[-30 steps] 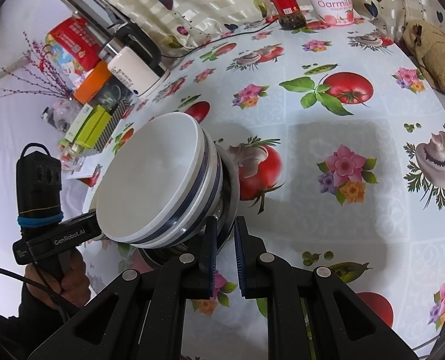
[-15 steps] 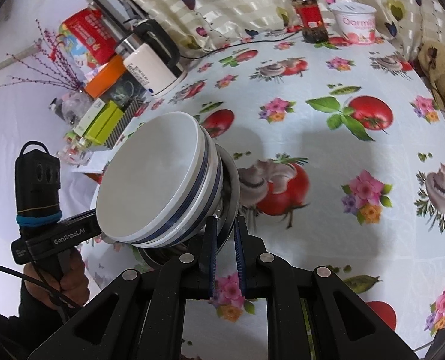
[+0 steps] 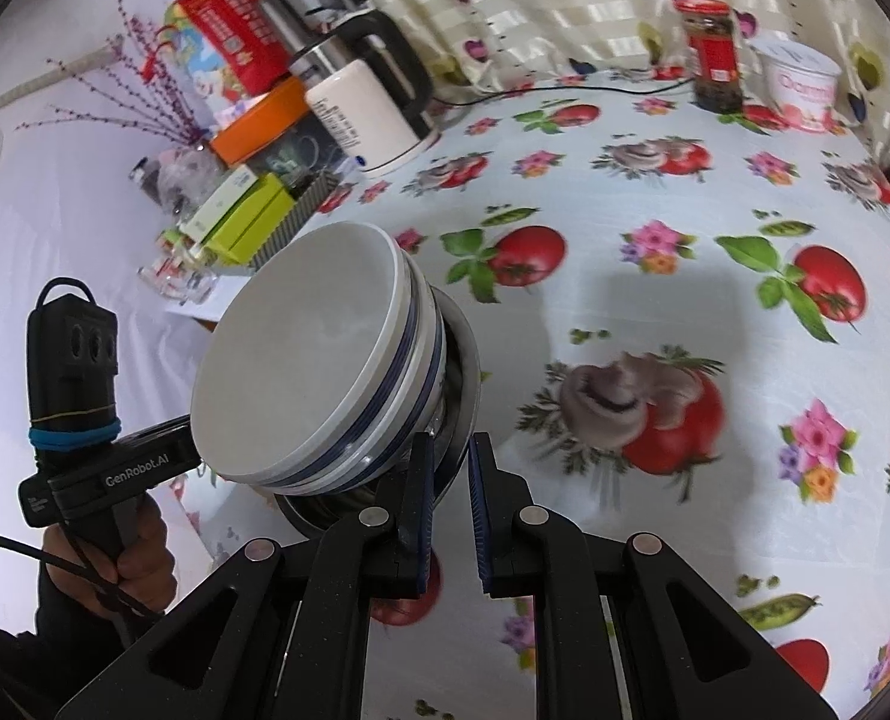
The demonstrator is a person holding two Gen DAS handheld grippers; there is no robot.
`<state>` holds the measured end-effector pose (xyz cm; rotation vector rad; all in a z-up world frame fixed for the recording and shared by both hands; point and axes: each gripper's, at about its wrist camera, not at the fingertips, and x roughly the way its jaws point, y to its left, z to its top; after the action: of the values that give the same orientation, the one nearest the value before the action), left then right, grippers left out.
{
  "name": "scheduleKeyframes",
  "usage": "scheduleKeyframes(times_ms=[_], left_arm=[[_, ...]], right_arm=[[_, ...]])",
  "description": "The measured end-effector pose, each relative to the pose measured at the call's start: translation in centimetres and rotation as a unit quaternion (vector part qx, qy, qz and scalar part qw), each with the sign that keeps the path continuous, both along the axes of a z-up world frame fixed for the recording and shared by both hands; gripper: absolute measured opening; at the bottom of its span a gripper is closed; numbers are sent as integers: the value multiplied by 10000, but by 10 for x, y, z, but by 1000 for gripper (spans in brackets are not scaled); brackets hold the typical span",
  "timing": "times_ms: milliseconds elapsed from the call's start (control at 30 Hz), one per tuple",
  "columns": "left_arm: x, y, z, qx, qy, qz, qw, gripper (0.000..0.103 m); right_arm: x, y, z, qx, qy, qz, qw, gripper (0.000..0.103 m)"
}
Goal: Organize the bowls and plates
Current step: 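Lower the bowl stack onto the beige plates and open both grippers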
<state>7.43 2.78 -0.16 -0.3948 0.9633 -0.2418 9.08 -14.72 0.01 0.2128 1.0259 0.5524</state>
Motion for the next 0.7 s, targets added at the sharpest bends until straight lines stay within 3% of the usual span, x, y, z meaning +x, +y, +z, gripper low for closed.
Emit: scheduleKeyframes(times_ms=[700], left_arm=[[-27,77,-9,143,125,840,9963,11]], right_arm=[[17,96,-13,-178,174,823,9963,11]])
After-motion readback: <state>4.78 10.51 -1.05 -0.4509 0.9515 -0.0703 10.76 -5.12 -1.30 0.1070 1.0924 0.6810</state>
